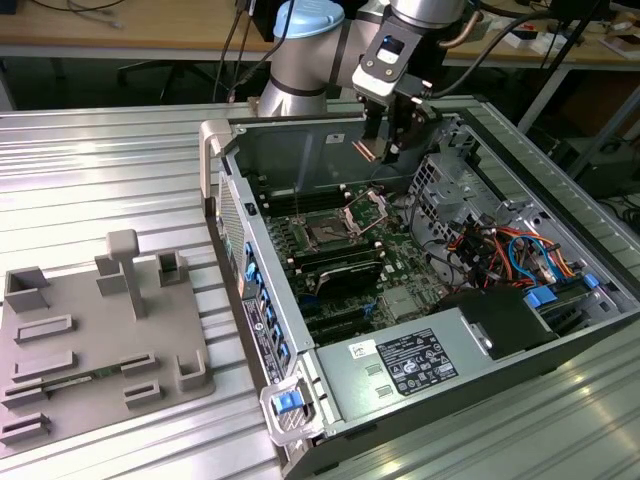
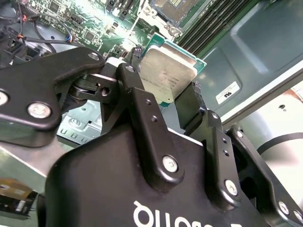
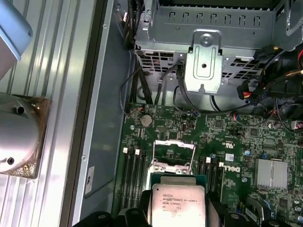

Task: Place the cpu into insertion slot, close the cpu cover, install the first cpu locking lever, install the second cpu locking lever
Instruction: 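Place the cpu into insertion slot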

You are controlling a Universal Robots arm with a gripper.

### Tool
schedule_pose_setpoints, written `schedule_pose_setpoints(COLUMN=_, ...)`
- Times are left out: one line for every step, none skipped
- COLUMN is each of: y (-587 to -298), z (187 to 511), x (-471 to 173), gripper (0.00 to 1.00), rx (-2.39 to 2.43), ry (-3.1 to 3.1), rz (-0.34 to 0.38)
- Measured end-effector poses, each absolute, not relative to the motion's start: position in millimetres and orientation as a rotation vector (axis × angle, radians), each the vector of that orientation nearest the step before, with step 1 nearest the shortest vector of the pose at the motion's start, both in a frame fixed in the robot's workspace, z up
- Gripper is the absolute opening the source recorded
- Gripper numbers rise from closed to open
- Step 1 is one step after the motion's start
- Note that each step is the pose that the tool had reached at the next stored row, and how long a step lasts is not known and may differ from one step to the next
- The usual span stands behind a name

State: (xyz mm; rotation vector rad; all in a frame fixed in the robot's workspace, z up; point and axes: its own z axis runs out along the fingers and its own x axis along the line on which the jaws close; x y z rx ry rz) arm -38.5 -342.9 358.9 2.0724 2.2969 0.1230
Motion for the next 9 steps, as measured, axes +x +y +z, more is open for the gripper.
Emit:
schedule_pose_setpoints(y=-342.9, z=358.8, x=-38.5, gripper=0.55, rx=2.082, ry=2.287, rz=0.123)
schedule_pose_setpoints(y=-342.9, z=358.8, x=-38.5, gripper=0.55, rx=2.090, ry=2.280, rz=0.122)
schedule_pose_setpoints(y=-342.9, z=358.7, x=-38.4, gripper=0.55, rx=2.101, ry=2.270, rz=0.122)
schedule_pose_setpoints(y=-342.9, z=358.7, x=-38.5, gripper=0.55, rx=2.109, ry=2.262, rz=0.122)
schedule_pose_setpoints(y=-342.9, z=358.6, x=-38.5, gripper=0.55, rx=2.117, ry=2.254, rz=0.121)
schedule_pose_setpoints(y=-342.9, z=358.6, x=-38.4, gripper=0.55, rx=2.125, ry=2.246, rz=0.121)
schedule_pose_setpoints(y=-342.9, z=358.5, x=-38.4, gripper=0.55, rx=2.140, ry=2.231, rz=0.121)
schedule_pose_setpoints(y=-342.9, z=358.5, x=-38.5, gripper=0.55, rx=2.149, ry=2.222, rz=0.120)
schedule_pose_setpoints(y=-342.9, z=358.4, x=-38.5, gripper=0.55, rx=2.160, ry=2.210, rz=0.120)
